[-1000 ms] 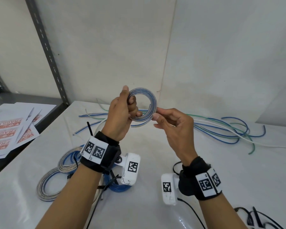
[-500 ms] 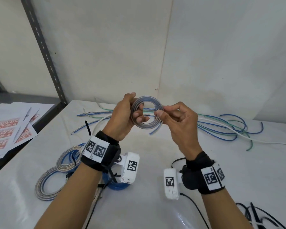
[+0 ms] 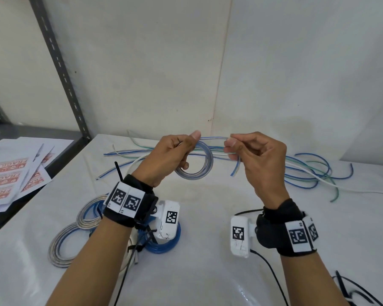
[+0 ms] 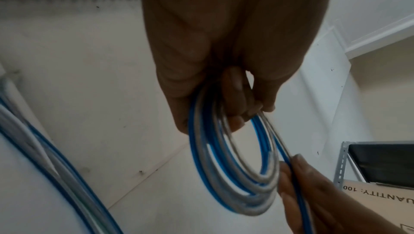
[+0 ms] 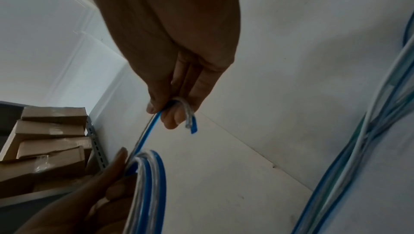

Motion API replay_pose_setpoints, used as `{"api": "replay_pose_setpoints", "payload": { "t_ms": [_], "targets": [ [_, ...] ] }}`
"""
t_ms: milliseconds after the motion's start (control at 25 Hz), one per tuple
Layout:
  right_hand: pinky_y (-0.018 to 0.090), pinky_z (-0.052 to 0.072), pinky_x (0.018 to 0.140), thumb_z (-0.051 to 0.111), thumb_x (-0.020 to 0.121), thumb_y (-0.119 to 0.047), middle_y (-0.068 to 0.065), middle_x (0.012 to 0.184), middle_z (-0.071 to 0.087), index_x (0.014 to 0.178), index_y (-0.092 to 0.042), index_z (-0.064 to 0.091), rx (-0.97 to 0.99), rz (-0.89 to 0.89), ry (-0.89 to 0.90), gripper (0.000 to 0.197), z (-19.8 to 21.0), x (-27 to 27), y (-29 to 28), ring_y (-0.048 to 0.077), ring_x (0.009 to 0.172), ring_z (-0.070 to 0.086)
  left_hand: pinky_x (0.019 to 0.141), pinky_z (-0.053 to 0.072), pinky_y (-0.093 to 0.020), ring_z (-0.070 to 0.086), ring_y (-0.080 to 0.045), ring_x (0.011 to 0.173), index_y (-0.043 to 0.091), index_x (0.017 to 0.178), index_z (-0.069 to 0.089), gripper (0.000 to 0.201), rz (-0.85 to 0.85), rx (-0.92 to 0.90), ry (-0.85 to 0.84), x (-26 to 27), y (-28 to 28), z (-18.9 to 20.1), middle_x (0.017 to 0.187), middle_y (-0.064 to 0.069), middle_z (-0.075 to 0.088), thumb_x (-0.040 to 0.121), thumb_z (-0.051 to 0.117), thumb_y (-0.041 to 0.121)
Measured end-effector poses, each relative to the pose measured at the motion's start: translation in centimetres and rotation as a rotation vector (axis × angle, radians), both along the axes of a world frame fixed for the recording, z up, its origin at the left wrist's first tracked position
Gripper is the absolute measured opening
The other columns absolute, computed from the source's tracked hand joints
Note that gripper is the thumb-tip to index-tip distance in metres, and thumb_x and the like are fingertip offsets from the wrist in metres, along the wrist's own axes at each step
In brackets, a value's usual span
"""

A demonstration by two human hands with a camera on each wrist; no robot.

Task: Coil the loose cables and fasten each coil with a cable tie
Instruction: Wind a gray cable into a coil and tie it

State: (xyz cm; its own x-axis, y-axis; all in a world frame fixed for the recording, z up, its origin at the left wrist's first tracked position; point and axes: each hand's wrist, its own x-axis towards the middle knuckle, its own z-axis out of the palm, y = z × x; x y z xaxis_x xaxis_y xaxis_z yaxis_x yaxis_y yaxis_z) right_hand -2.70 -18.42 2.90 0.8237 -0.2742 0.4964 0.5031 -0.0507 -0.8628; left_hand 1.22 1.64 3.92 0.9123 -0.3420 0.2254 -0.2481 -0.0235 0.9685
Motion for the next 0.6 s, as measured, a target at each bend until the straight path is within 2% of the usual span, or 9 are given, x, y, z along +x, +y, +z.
{"api": "replay_pose_setpoints", "payload": {
  "t_ms": [80,280,440,520,600],
  "targets": [
    [0.032,0.061,0.067,0.075,0.089,-0.006,0.01,0.082,0.078,0.094,-0.005,0.074,0.034,-0.024,-0.003,0.005,-0.1,0.1,0.2,0.027,0.076,0.077,0.058,0.042,-0.027,0.02,-0.016,0.056,0.027,0.054,0.045,0.05,0.014,-0.02,-0.008,0.1,-0.2,-0.1,0.072,-0.009,0.017,0.102,0.052,0.04],
    [0.036,0.062,0.067,0.073,0.09,-0.006,0.006,0.089,0.078,0.095,-0.008,0.072,0.0,0.124,0.095,0.005,-1.3,-0.2,2.7,0.019,0.082,0.076,0.053,0.036,-0.024,0.018,-0.012,0.053,0.028,0.059,0.041,0.047,0.048,-0.307,0.03,0.4,-0.7,0.0,0.063,0.006,0.019,0.105,0.046,0.038],
    [0.041,0.062,0.082,0.078,0.086,-0.005,0.011,0.1,0.078,0.108,-0.005,0.066,0.014,0.142,0.063,0.025,-2.0,0.0,4.2,0.026,0.094,0.076,0.053,0.031,-0.025,0.017,-0.01,0.052,0.023,0.067,0.031,0.044,0.059,-0.41,0.036,0.5,-1.0,-0.2,0.063,0.006,0.017,0.107,0.041,0.039],
    [0.04,0.061,0.082,0.079,0.084,-0.003,0.012,0.097,0.078,0.106,-0.005,0.066,0.056,0.113,0.048,0.025,-2.0,0.0,4.4,0.03,0.091,0.076,0.054,0.035,-0.025,0.017,-0.011,0.052,0.022,0.068,0.034,0.044,0.039,-0.408,0.062,0.5,-1.2,-0.3,0.065,0.004,0.016,0.107,0.04,0.041],
    [0.038,0.06,0.081,0.08,0.083,-0.001,0.014,0.095,0.078,0.101,-0.008,0.067,0.09,0.099,0.044,0.023,-1.8,0.1,3.7,0.033,0.089,0.076,0.062,0.046,-0.027,0.026,-0.012,0.052,0.016,0.073,0.047,0.041,-0.017,-0.377,0.096,0.5,-1.0,-0.3,0.065,0.0,0.021,0.106,0.04,0.04]
  ]
}}
